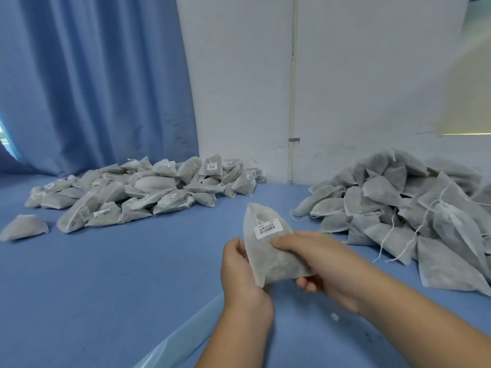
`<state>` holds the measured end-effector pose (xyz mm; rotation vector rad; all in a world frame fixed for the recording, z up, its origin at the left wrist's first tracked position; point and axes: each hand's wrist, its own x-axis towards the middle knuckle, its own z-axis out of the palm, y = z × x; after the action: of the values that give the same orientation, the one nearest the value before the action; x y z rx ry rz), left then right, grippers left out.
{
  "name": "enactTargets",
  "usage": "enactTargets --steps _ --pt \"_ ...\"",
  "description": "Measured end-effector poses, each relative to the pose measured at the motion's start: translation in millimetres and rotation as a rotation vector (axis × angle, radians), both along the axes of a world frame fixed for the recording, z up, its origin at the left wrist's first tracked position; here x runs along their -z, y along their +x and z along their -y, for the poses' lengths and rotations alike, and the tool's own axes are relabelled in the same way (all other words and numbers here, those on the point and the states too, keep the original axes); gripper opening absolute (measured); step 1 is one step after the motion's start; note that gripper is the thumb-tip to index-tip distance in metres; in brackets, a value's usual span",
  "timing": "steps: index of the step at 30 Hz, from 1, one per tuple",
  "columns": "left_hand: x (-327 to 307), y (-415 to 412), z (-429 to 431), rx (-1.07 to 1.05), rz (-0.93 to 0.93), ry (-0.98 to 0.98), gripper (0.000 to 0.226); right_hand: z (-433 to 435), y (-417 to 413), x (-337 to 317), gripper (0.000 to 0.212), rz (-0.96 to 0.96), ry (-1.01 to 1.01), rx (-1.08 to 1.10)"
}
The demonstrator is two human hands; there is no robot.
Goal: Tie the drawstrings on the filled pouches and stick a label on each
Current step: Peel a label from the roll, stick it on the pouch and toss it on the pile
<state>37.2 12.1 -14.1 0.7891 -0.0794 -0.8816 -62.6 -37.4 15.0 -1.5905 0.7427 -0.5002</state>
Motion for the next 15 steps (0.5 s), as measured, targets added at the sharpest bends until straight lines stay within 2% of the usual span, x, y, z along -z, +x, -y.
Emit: enactTargets --steps 2,5,7,8,9,12,15 --pt "1 9 1 -0.072 -0.062 0.002 0.021 5 28 -14 0.016 0.027 0.074 -0.037" --pt "-1 17 0 -0.141 -0.115 -0.001 0.031 21 75 -49 0.011 0.395 0.224 -0.087" --pt "0 19 0 -0.139 -0.091 0.006 0.033 36 96 -70 0.042 0.633 0.246 -0.031" --pt "0 20 -1 -0.131 -0.071 0.006 0.033 44 101 -73 0.053 0.676 0.240 0.015" --pt "1 20 0 -0.120 -0.052 -0.003 0.032 50 104 -73 0.052 0.684 0.212 0.042" --pt "-2 17 2 -0.080 0.022 -0.031 0.030 58 95 -49 0.015 0.552 0.111 0.092" --pt "-2 10 8 -0.054 0.125 -0.015 0.024 58 75 -13 0.012 0.325 -0.009 0.152"
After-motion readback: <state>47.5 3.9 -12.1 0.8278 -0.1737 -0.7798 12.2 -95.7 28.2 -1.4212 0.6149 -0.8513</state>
